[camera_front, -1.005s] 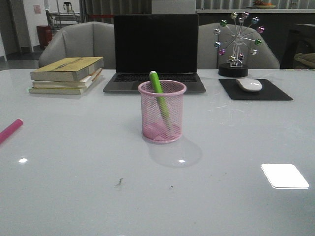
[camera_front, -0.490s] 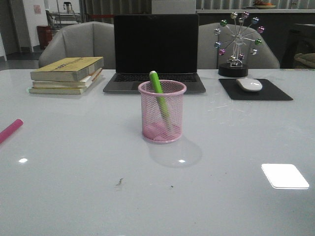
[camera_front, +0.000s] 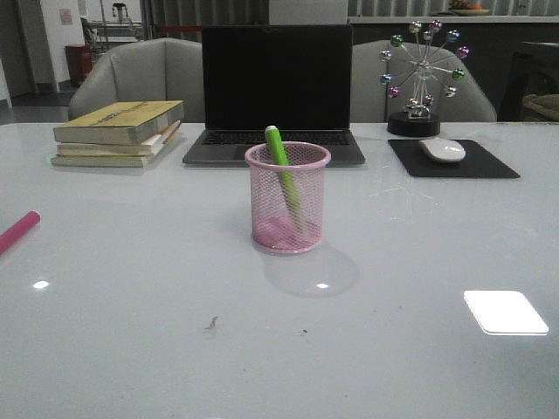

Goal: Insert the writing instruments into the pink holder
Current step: 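Lower the left gripper onto the magenta marker and close on it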

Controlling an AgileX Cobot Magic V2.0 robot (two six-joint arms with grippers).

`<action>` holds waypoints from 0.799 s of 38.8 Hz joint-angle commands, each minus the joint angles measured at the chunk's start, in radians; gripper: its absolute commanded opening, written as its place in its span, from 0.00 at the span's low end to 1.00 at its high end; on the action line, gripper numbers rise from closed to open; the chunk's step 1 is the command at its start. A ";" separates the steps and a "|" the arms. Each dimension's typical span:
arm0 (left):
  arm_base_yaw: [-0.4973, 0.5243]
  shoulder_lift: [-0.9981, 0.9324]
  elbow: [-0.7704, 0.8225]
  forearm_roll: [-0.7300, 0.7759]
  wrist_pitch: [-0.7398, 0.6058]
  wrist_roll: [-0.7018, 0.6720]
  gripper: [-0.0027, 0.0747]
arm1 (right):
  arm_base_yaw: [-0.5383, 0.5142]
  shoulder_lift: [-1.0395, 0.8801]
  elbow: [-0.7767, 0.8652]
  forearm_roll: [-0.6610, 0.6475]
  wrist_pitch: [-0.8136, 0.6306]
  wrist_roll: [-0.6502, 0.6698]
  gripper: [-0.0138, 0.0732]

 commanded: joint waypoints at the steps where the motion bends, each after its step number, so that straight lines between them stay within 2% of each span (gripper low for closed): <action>1: 0.002 0.014 -0.040 -0.015 -0.036 -0.005 0.54 | -0.006 0.000 -0.030 -0.014 -0.080 -0.002 0.55; 31: 0.002 0.251 -0.040 -0.017 -0.026 -0.001 0.54 | -0.006 0.000 -0.030 -0.014 -0.080 -0.002 0.55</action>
